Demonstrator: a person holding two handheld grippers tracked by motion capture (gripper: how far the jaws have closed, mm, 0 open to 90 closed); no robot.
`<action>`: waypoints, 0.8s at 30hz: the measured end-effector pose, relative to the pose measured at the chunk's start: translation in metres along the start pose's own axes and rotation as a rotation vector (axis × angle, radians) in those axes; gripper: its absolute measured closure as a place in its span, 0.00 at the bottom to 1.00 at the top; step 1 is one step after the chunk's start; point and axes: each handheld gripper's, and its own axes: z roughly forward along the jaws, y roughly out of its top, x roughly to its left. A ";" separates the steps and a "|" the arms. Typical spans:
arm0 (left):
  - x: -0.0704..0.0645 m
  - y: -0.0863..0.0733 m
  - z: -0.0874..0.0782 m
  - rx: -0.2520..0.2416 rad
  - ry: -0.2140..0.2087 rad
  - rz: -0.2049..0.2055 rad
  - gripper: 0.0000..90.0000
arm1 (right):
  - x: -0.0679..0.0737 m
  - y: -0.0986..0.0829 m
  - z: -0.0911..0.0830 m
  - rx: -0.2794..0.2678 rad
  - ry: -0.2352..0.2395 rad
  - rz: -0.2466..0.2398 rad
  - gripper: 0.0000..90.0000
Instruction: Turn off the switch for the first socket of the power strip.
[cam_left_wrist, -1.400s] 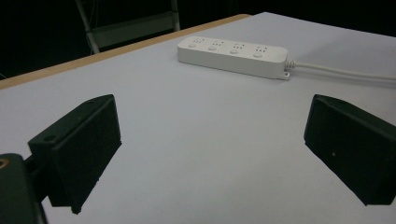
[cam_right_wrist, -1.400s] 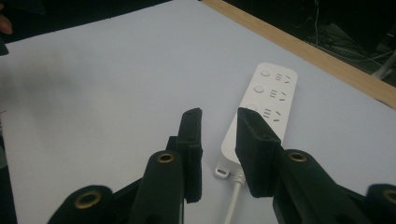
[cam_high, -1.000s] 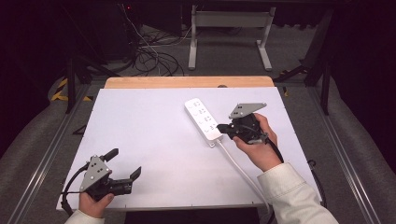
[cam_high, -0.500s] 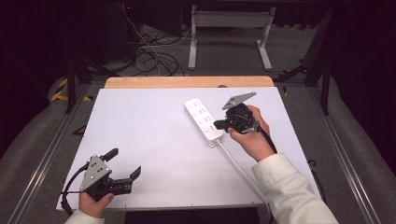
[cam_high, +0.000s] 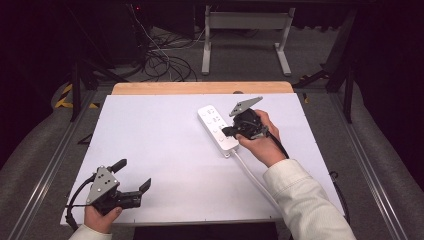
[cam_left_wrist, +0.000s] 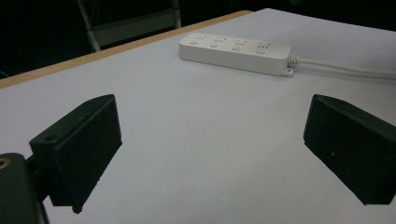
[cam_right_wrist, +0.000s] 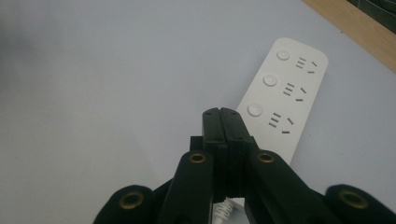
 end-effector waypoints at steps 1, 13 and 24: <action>0.000 0.000 0.000 0.000 0.000 0.001 0.05 | -0.003 0.000 0.005 0.010 0.001 -0.003 1.00; 0.001 0.000 0.000 -0.002 -0.001 0.003 0.05 | -0.017 -0.002 0.032 0.056 0.007 0.035 1.00; 0.001 0.000 0.000 0.000 -0.002 0.006 0.05 | -0.024 -0.006 0.053 0.115 -0.006 0.054 1.00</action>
